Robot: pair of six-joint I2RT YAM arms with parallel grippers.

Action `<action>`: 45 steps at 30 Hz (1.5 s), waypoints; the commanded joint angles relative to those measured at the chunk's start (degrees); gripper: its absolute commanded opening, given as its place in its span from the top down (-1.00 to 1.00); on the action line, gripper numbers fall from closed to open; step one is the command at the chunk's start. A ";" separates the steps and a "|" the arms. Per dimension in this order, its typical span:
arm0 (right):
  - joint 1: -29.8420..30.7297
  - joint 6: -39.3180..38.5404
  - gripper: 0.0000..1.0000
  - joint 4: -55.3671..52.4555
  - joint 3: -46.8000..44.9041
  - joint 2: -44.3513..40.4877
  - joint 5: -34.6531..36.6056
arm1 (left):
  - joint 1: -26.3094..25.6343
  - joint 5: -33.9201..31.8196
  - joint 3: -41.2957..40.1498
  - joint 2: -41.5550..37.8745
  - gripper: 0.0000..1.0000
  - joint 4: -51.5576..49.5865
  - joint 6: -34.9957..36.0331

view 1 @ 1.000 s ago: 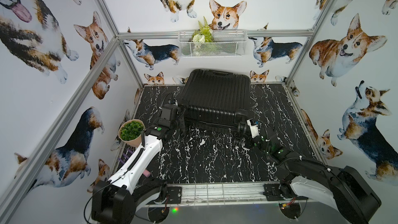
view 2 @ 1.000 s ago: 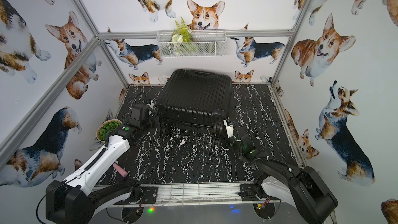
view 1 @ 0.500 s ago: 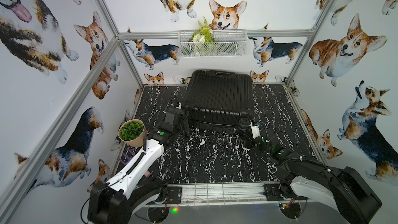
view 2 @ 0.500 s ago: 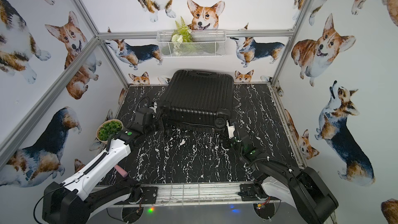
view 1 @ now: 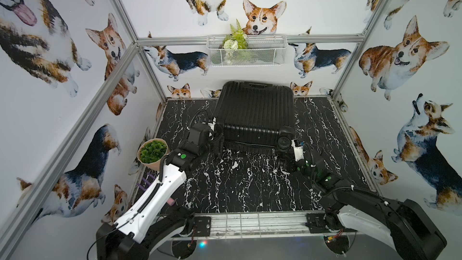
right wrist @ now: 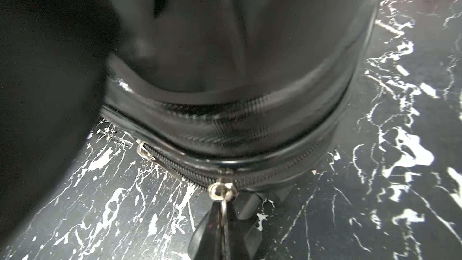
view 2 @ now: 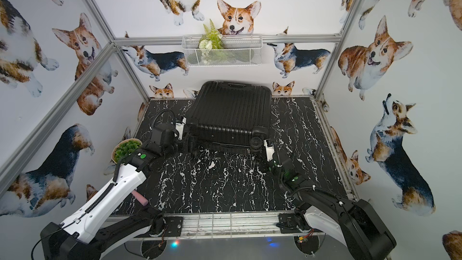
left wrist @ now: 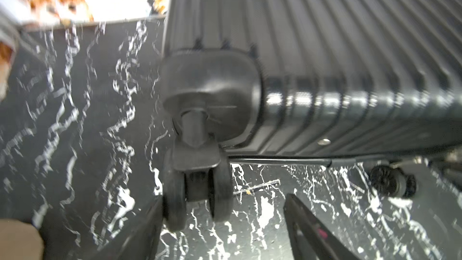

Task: Close the suitcase zippers
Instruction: Zip the zipper on the suitcase.

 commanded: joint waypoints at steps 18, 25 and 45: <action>0.12 -0.78 1.00 2.69 0.64 2.16 -3.03 | -15.85 12.99 21.89 24.63 -0.62 -1.21 54.00; 0.05 0.08 1.00 2.93 0.73 2.33 -4.93 | -18.23 10.12 24.70 30.46 -0.62 3.09 57.10; 0.07 3.02 1.00 11.45 -1.03 4.79 -14.34 | -20.26 3.13 26.74 39.25 -0.29 13.41 50.29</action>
